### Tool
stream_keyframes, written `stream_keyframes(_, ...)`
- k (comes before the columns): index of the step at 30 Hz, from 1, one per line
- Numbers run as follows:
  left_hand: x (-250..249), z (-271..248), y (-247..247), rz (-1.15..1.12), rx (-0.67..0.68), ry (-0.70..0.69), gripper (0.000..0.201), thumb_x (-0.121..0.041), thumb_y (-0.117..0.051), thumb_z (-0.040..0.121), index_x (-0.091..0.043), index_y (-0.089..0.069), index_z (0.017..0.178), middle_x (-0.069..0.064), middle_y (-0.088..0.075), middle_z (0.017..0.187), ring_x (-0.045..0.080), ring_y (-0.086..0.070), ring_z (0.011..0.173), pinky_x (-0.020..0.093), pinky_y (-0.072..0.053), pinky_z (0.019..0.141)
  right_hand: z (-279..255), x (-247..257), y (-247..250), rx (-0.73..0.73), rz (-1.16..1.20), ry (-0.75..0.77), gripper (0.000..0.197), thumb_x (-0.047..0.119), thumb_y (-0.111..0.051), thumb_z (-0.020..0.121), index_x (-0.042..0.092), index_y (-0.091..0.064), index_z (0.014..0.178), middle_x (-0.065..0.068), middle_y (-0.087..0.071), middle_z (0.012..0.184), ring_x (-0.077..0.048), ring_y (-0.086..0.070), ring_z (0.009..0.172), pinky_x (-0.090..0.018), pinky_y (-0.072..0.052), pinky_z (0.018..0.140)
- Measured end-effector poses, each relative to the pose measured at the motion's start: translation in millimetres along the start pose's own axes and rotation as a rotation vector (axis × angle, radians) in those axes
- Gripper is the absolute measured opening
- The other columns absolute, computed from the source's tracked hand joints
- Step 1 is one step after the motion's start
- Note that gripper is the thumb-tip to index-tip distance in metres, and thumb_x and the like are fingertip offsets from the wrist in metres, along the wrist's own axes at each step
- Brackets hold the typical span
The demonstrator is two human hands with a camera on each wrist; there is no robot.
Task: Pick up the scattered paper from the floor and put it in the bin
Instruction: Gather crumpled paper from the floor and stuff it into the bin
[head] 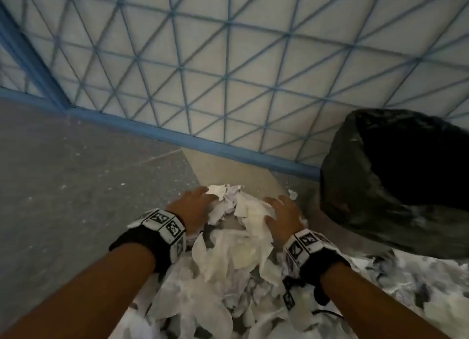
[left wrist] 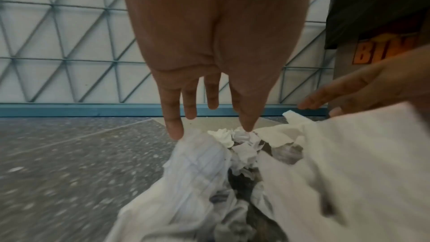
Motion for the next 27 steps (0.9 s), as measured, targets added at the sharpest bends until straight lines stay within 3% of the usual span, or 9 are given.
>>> stream_keyframes(3, -11.0, 38.2, -2.0, 0.032, -0.079, -0.035, 0.049, -0.022, -0.05, 0.092, -0.022, -0.036, 0.139, 0.004, -0.014, 0.157, 0.033, -0.028, 0.137, 0.039, -0.027, 0.115, 21.6, 9.1, -14.3, 0.033, -0.105, 0.057, 0.053, 0.017, -0.046, 0.09, 0.032, -0.031, 0.139, -0.005, -0.012, 0.156, -0.036, -0.022, 0.137, -0.039, -0.021, 0.115)
stream_keyframes(5, -21.0, 61.7, -8.7, 0.024, -0.069, -0.06, 0.055, -0.023, -0.048, 0.093, -0.024, -0.027, 0.143, 0.005, -0.008, 0.158, 0.034, -0.021, 0.142, 0.041, -0.021, 0.117, 25.7, 12.7, -26.5, 0.104, -0.154, 0.099, 0.056, 0.015, -0.042, 0.091, 0.037, -0.026, 0.14, -0.005, -0.012, 0.155, -0.04, -0.023, 0.135, -0.045, -0.025, 0.113)
stream_keyframes(7, -22.2, 76.4, -23.8, 0.03, 0.021, -0.039, 0.064, -0.029, -0.046, 0.093, -0.033, -0.013, 0.147, 0.007, -0.001, 0.16, 0.033, -0.009, 0.146, 0.046, -0.015, 0.119, 18.0, 8.8, -36.5, 0.191, -0.197, 0.134, 0.053, 0.013, -0.04, 0.092, 0.033, -0.03, 0.14, -0.011, -0.023, 0.151, -0.037, -0.03, 0.134, -0.043, -0.028, 0.113)
stream_keyframes(8, -21.3, 77.9, -32.0, 0.05, 0.072, -0.018, 0.062, -0.035, -0.042, 0.093, -0.036, -0.012, 0.147, 0.008, -0.003, 0.159, 0.034, -0.011, 0.146, 0.046, -0.016, 0.119, 9.7, 6.8, -39.4, 0.217, -0.221, 0.145, 0.049, 0.013, -0.039, 0.092, 0.028, -0.033, 0.139, -0.014, -0.029, 0.146, -0.036, -0.035, 0.132, -0.041, -0.03, 0.112)
stream_keyframes(10, -20.9, 71.8, -45.2, 0.099, 0.13, 0.007, 0.052, -0.044, -0.031, 0.092, -0.034, -0.028, 0.143, 0.01, -0.021, 0.154, 0.039, -0.03, 0.137, 0.044, -0.027, 0.114, -9.1, 3.0, -40.3, 0.226, -0.239, 0.136, 0.044, 0.012, -0.041, 0.092, 0.02, -0.038, 0.135, -0.018, -0.036, 0.137, -0.034, -0.041, 0.125, -0.041, -0.035, 0.108)
stream_keyframes(13, -23.3, 53.6, -46.9, 0.146, 0.135, 0.029, 0.037, -0.033, -0.043, 0.095, -0.022, -0.048, 0.13, 0.014, -0.043, 0.136, 0.036, -0.049, 0.12, 0.039, -0.04, 0.103, -29.2, 2.1, -29.6, 0.157, -0.184, 0.122, 0.042, 0.007, -0.046, 0.088, 0.014, -0.038, 0.129, -0.016, -0.04, 0.132, -0.03, -0.044, 0.121, -0.038, -0.04, 0.1)
stream_keyframes(18, -30.7, 16.6, -0.3, 0.085, 0.109, 0.074, 0.043, -0.014, -0.064, 0.083, -0.016, -0.056, 0.125, 0.014, -0.051, 0.134, 0.03, -0.053, 0.122, 0.032, -0.043, 0.101, -59.0, 22.7, 7.9, 0.068, -0.007, 0.172, 0.035, 0.013, -0.059, 0.084, 0.008, -0.046, 0.116, -0.016, -0.05, 0.125, -0.025, -0.05, 0.115, -0.028, -0.039, 0.092)
stream_keyframes(23, -47.9, -39.1, 62.6, 0.032, 0.019, 0.07, 0.036, -0.015, -0.069, 0.08, -0.014, -0.066, 0.115, 0.01, -0.063, 0.127, 0.025, -0.059, 0.117, 0.026, -0.043, 0.097, -93.2, 66.4, 74.6, -0.07, 0.029, 0.351, 0.019, 0.007, -0.059, 0.083, 0.006, -0.063, 0.101, -0.019, -0.056, 0.115, -0.031, -0.055, 0.108, -0.028, -0.041, 0.088)
stream_keyframes(27, -72.6, -73.0, 109.3, -0.066, -0.131, 0.073, 0.035, -0.017, -0.068, 0.081, -0.014, -0.066, 0.117, 0.009, -0.064, 0.127, 0.022, -0.058, 0.118, 0.015, -0.035, 0.081, -129.2, 89.3, 147.9, -0.218, 0.133, 0.511, 0.013, 0.003, -0.059, 0.082, 0.003, -0.067, 0.091, -0.021, -0.062, 0.106, -0.032, -0.057, 0.103, -0.021, -0.032, 0.072)
Point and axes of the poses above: each hand's wrist, its own z-axis towards the middle knuckle, its own y-axis out of the back of the hand, x = y × z, the point moved 7 cm from there along z, towards the middle knuckle
